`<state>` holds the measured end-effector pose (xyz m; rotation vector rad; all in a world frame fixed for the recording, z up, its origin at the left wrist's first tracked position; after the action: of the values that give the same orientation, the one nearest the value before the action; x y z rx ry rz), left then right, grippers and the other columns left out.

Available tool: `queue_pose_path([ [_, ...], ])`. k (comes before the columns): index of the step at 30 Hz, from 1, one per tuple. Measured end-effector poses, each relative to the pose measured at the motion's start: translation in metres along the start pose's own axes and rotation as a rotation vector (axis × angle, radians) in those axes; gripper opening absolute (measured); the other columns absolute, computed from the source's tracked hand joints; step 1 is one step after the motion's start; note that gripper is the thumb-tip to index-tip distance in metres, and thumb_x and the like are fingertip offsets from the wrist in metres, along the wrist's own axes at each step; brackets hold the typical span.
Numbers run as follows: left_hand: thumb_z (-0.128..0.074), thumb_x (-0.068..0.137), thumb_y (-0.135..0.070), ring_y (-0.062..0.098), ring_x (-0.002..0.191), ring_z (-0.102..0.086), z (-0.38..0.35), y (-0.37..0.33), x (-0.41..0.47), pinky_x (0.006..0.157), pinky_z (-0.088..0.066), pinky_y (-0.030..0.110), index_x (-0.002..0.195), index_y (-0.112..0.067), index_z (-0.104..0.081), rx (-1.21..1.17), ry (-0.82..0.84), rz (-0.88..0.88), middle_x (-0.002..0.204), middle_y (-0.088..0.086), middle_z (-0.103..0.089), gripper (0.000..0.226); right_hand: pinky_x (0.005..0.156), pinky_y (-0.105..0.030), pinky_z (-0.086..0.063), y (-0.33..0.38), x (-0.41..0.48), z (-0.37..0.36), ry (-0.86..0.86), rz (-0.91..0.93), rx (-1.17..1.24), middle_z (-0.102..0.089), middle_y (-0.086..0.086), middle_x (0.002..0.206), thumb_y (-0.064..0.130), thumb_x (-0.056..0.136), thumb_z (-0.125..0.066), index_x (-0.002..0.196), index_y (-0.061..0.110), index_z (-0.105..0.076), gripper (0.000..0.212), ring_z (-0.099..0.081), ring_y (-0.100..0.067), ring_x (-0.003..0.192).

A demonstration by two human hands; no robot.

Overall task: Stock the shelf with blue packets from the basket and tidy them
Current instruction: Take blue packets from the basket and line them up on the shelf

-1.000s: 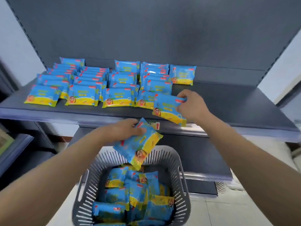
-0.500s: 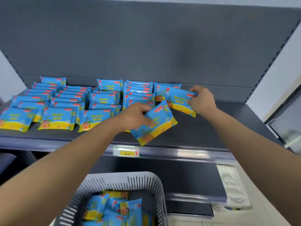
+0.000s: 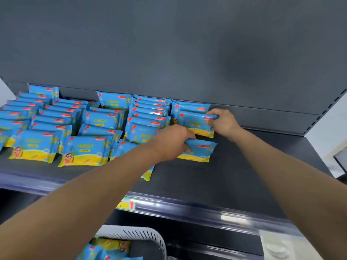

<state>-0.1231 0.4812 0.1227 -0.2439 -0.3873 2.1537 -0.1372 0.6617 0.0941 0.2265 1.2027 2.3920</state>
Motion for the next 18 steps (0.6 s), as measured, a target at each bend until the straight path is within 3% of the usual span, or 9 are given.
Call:
queue_pose_path([
  [6, -0.060, 0.087, -0.022, 0.024, 0.099, -0.056, -0.010, 0.007, 0.029, 0.080, -0.048, 0.036, 0.115, -0.017, -0.058, 0.124, 0.008, 0.048, 0.108, 0.006, -0.062, 0.029, 0.084, -0.043, -0.056, -0.006, 0.028, -0.006, 0.019, -0.014, 0.157, -0.064, -0.013, 0.101, 0.006, 0.084, -0.064, 0.107, 0.009, -0.065, 0.023, -0.063, -0.022, 0.088],
  [12, -0.057, 0.087, -0.016, 0.027, 0.103, -0.053, -0.014, 0.007, 0.067, 0.079, -0.046, 0.036, 0.118, -0.015, -0.056, 0.196, -0.061, 0.028, 0.110, 0.007, -0.056, 0.031, 0.073, -0.031, -0.057, -0.010, 0.038, 0.004, -0.010, -0.026, 0.291, -0.063, -0.009, 0.094, 0.010, 0.091, -0.054, 0.089, 0.015, -0.064, 0.011, -0.061, -0.018, 0.084],
  [15, -0.056, 0.087, -0.014, 0.027, 0.106, -0.050, -0.011, 0.011, 0.087, 0.082, -0.040, 0.035, 0.117, -0.013, -0.056, 0.284, -0.115, 0.016, 0.112, 0.008, -0.052, 0.030, 0.085, -0.034, -0.054, -0.006, 0.037, 0.017, -0.082, 0.038, 0.198, -0.063, -0.003, 0.090, 0.011, 0.091, -0.053, 0.096, 0.013, -0.067, 0.015, -0.060, -0.018, 0.086],
  [18, -0.056, 0.089, -0.018, 0.027, 0.110, -0.046, -0.007, 0.019, 0.101, 0.089, -0.036, 0.036, 0.123, -0.016, -0.053, 0.396, -0.154, 0.037, 0.115, 0.008, -0.051, 0.035, 0.077, -0.024, -0.046, 0.001, 0.032, 0.030, -0.156, 0.120, 0.111, -0.062, 0.004, 0.087, 0.013, 0.090, -0.053, 0.100, 0.014, -0.068, 0.017, -0.056, -0.011, 0.082],
])
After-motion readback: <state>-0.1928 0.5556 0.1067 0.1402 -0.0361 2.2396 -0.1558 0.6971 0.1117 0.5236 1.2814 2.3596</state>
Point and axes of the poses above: each hand's wrist, its own x-axis towards the middle knuckle, its own z-axis out of the back of the hand, y = z × x, the point moved 6 cm from there along x, towards the middle knuckle
